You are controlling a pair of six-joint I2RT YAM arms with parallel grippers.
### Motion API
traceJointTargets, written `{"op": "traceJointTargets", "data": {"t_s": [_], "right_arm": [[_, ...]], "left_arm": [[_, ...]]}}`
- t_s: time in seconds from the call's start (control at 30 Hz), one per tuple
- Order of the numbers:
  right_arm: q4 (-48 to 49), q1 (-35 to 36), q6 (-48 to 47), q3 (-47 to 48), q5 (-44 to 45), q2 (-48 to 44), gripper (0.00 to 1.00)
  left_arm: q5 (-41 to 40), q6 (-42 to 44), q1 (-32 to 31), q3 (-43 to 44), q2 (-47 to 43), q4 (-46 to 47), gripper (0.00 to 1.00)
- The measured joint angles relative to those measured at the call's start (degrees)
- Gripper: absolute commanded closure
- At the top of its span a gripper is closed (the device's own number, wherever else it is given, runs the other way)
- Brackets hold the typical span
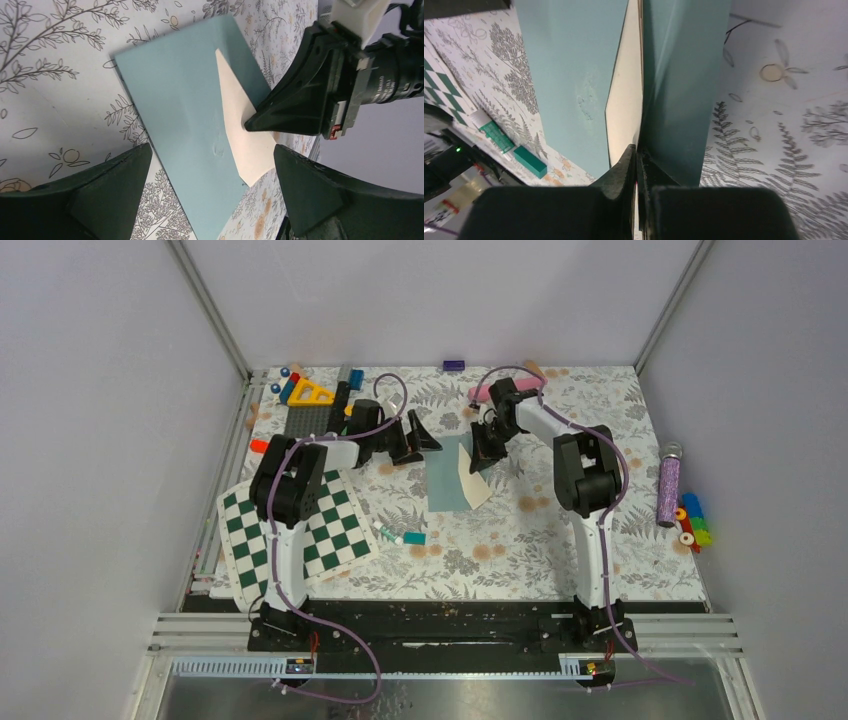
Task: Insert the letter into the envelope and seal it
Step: Place the letter in the envelope.
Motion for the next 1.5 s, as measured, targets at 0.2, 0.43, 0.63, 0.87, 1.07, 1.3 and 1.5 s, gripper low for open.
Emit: {"op": "traceJointTargets", "data": {"t_s": [0.2, 0.43, 0.63, 0.87, 1.07, 1.3, 1.5], "right_arm": [[4.11, -0.02, -1.16, -0.66, 3.23, -1.64, 1.00], [4.85, 0.31, -1.64, -0.90, 7.45, -1.64, 1.00], [5.03, 0.92, -1.25, -0.90, 10.08, -1.64, 1.00], [5.09, 2.19, -1.14, -0.81, 12.74, -1.64, 1.00], [5.09, 2.25, -1.05, -0.81, 13.11, -1.64, 1.00], [5.05, 2.25, -0.79, -0.59, 13.25, -1.64, 1.00], [5.18, 2.25, -0.28, -0.59, 13.53, -1.64, 1.00]], "left_arm": [[0.09, 0.02, -0.83, 0.07, 0.00, -0.26, 0.01], [0.22, 0.02, -1.55, 1.11, 0.04, -2.45, 0.01], [0.44, 0.00, -2.47, 1.31, 0.09, -3.04, 0.01], [2.86, -2.32, -2.62, 1.31, 0.15, -2.84, 0.01], [4.68, -4.79, -3.10, 1.31, 0.17, -1.92, 0.01], [5.03, -5.03, -3.91, 1.81, 0.59, -2.67, 0.01], [1.18, 0.24, -4.98, 6.01, 1.29, -12.17, 0.06]]}}
